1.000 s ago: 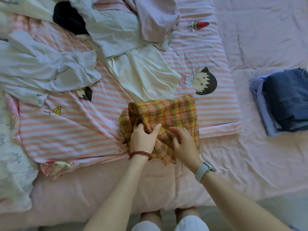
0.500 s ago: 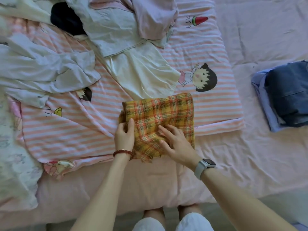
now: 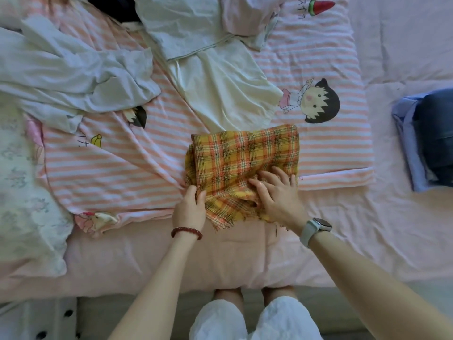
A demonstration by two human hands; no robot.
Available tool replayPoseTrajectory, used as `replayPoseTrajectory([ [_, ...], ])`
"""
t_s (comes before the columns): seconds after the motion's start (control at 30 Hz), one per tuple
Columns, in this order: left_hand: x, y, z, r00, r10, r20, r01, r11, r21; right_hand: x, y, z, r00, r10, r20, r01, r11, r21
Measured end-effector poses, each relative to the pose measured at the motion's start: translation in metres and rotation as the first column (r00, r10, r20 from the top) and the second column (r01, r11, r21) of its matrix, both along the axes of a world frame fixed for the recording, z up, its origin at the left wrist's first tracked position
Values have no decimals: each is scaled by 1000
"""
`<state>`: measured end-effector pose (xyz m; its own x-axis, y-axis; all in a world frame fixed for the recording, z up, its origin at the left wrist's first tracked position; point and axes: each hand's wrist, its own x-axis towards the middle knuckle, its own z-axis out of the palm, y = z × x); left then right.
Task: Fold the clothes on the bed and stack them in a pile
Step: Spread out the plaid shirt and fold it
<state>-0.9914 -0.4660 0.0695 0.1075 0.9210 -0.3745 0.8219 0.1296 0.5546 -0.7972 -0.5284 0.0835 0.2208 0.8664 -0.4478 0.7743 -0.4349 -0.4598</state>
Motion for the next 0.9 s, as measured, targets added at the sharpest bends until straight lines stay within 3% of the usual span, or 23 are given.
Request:
replayPoseTrajectory([
  [0.07,-6,3,-4,1000,5,-26,-6,1000,-30,2,-4,-4,999,32,42,-32,999,3],
  [0.13,-1,5,-2,988,116,101,-110,992,-69,4,-7,-8,992,79,99,-79,997,-1],
  [0.23,14,-3,8,897,346,273,-285,928,-241,10,-12,-15,962,217,163,-202,974,-106],
  [0.33,20,-25,13,891,413,188,-344,885,-313,14,-15,-18,955,248,161,-221,961,-166],
  [0.47,9,-45,6,913,383,144,-280,841,-462,15,-14,-17,981,177,75,-166,976,-139],
  [0.63,8,-47,4,923,363,129,-303,891,-337,14,-12,-12,998,32,-56,-37,994,-103],
  [0.9,4,-41,5,964,240,112,-207,948,-243,19,-8,-17,998,40,-40,-45,990,-136],
])
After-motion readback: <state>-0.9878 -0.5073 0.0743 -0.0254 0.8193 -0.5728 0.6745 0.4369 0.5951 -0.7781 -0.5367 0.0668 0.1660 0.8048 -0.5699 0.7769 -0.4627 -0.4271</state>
